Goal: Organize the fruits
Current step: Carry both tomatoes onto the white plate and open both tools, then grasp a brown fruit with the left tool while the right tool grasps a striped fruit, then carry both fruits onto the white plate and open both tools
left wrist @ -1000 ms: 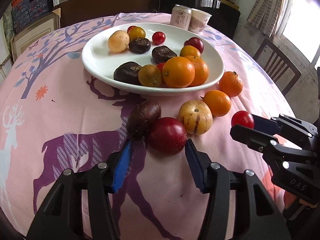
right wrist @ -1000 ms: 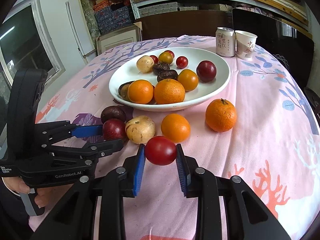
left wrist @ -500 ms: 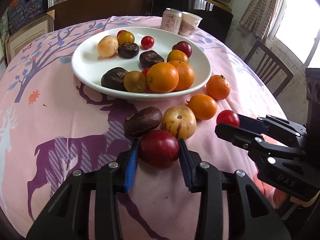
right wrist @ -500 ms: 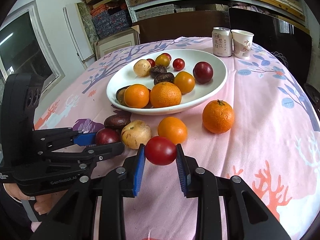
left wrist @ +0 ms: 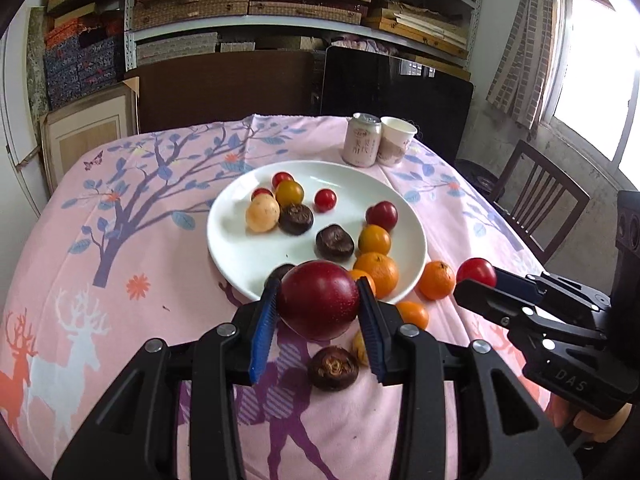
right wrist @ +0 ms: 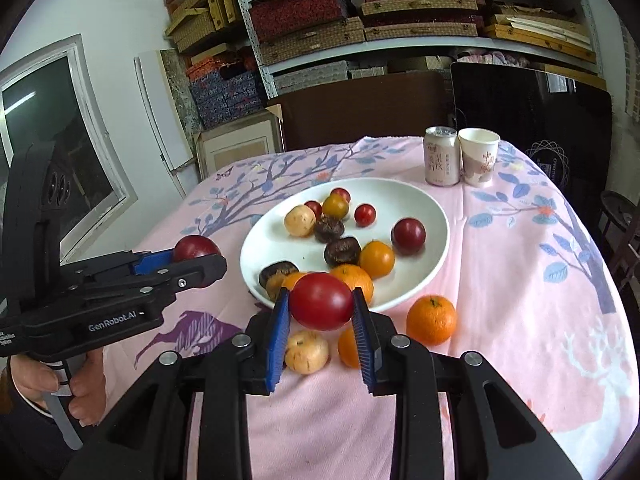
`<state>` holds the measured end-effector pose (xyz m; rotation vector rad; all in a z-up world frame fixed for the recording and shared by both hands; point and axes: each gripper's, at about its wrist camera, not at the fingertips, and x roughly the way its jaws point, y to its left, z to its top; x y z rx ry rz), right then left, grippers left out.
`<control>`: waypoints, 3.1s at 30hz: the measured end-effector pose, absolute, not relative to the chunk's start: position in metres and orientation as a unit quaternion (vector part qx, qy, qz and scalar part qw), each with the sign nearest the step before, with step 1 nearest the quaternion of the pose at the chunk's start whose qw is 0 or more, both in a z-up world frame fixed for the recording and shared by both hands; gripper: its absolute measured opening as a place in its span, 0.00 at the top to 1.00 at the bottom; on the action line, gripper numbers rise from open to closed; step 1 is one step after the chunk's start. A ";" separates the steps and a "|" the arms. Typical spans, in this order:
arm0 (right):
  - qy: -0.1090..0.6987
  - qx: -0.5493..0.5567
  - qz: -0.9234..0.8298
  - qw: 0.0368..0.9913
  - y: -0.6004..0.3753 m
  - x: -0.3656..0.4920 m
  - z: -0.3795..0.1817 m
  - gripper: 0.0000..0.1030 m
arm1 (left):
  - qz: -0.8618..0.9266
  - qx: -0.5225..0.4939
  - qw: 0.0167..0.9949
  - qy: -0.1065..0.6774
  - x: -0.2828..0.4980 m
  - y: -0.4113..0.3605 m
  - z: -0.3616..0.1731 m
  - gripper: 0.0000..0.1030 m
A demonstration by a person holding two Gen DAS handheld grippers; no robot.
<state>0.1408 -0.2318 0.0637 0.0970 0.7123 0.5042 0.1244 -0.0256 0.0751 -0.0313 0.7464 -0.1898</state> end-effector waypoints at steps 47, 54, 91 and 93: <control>0.459 -0.072 0.270 0.843 -0.185 0.127 -0.011 0.49 | -0.031 -0.061 0.906 0.417 0.128 0.014 0.015 0.11; 0.455 -0.081 0.247 0.852 -0.174 0.146 -0.015 0.59 | -0.044 -0.036 0.903 0.427 0.125 0.011 0.013 0.11; 0.398 0.114 0.250 0.875 -0.253 0.155 0.010 0.62 | -0.121 0.031 0.893 0.433 0.121 -0.047 -0.014 0.60; 0.393 0.118 0.250 0.877 -0.254 0.155 0.012 0.62 | -0.118 0.018 0.896 0.428 0.120 -0.041 -0.001 0.60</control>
